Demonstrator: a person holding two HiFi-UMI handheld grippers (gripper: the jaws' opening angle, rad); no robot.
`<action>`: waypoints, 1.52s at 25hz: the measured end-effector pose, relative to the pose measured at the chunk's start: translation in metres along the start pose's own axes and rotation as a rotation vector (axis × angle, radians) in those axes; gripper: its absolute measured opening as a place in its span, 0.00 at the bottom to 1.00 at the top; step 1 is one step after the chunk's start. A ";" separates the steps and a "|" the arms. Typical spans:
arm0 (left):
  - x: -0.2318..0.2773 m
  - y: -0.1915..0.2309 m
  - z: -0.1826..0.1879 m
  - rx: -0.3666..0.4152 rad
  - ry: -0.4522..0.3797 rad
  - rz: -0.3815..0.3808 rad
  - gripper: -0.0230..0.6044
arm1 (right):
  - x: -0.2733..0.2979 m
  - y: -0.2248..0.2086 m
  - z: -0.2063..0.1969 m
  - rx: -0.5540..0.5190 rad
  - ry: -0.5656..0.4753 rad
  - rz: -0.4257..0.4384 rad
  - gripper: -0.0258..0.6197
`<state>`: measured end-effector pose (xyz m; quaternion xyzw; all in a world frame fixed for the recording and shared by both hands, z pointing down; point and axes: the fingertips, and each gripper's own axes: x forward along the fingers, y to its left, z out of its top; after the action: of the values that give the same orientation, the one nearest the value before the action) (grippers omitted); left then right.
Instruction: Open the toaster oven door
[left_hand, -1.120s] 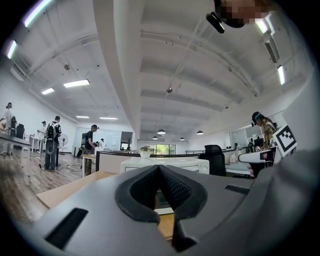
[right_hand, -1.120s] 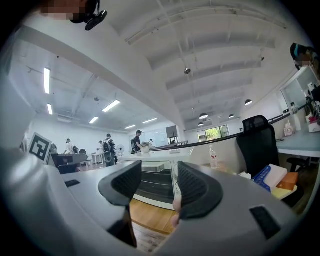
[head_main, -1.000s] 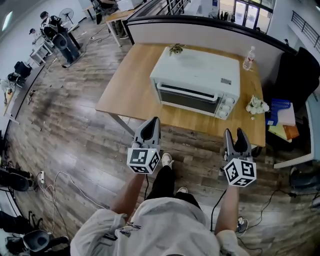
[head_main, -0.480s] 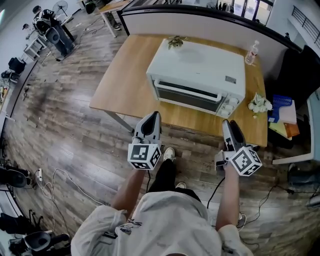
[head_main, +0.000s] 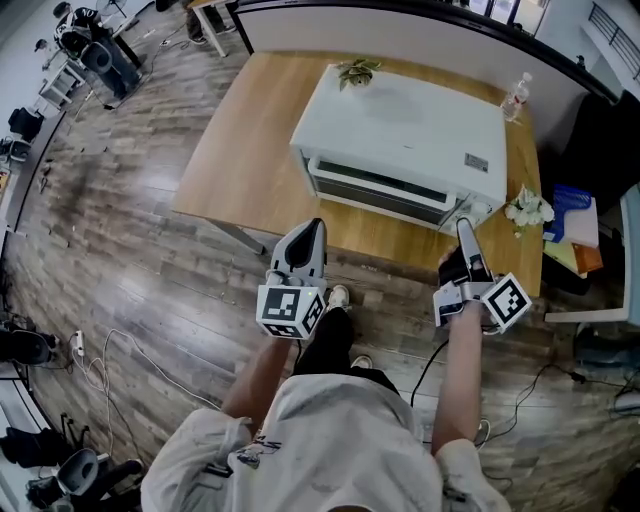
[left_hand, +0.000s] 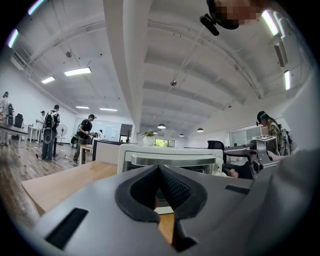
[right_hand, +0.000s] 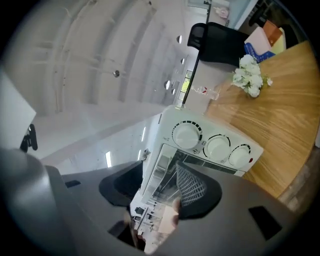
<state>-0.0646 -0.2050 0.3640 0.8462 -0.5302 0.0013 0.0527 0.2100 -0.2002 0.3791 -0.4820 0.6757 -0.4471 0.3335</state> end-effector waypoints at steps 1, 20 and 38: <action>0.002 0.001 -0.002 -0.001 0.003 -0.001 0.05 | 0.004 -0.001 0.000 0.024 0.001 0.002 0.39; 0.022 0.023 -0.026 -0.056 0.050 -0.012 0.05 | 0.044 -0.003 0.003 0.176 -0.034 0.000 0.24; 0.005 0.028 -0.019 -0.049 0.033 0.011 0.05 | 0.034 -0.002 -0.006 0.099 -0.001 -0.040 0.23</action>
<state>-0.0863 -0.2203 0.3856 0.8417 -0.5337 0.0027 0.0821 0.1946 -0.2313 0.3821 -0.4785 0.6427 -0.4864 0.3484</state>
